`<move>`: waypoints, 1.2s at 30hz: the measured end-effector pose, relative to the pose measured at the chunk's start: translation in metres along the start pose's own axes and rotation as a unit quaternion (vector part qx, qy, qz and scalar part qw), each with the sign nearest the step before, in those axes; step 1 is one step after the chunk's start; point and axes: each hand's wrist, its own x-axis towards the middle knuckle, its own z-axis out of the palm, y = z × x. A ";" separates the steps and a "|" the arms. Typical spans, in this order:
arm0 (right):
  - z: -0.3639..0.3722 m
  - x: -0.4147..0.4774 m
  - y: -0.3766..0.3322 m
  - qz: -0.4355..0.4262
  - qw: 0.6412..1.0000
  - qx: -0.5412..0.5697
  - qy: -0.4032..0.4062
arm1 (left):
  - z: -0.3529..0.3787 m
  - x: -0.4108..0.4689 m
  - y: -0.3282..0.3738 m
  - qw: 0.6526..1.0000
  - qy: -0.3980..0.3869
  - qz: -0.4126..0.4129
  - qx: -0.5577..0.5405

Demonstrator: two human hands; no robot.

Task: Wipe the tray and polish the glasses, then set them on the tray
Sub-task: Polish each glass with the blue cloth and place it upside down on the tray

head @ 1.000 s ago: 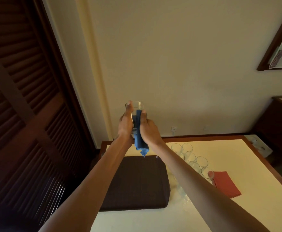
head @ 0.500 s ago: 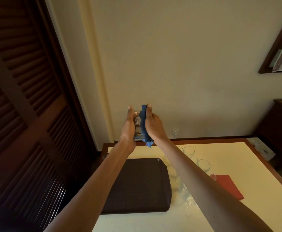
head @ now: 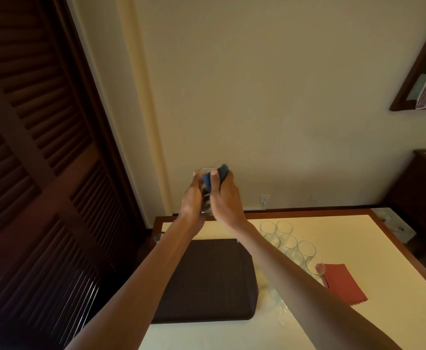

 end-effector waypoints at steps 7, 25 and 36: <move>-0.016 0.011 0.004 0.201 0.977 0.044 -0.061 | 0.010 0.000 -0.001 0.996 0.051 0.062 0.035; -0.033 -0.004 0.041 0.425 0.806 0.406 -0.069 | -0.010 0.009 0.002 0.976 0.048 0.129 0.172; -0.037 -0.014 0.061 0.184 0.976 0.119 0.011 | -0.004 -0.006 -0.018 0.953 0.025 0.016 0.302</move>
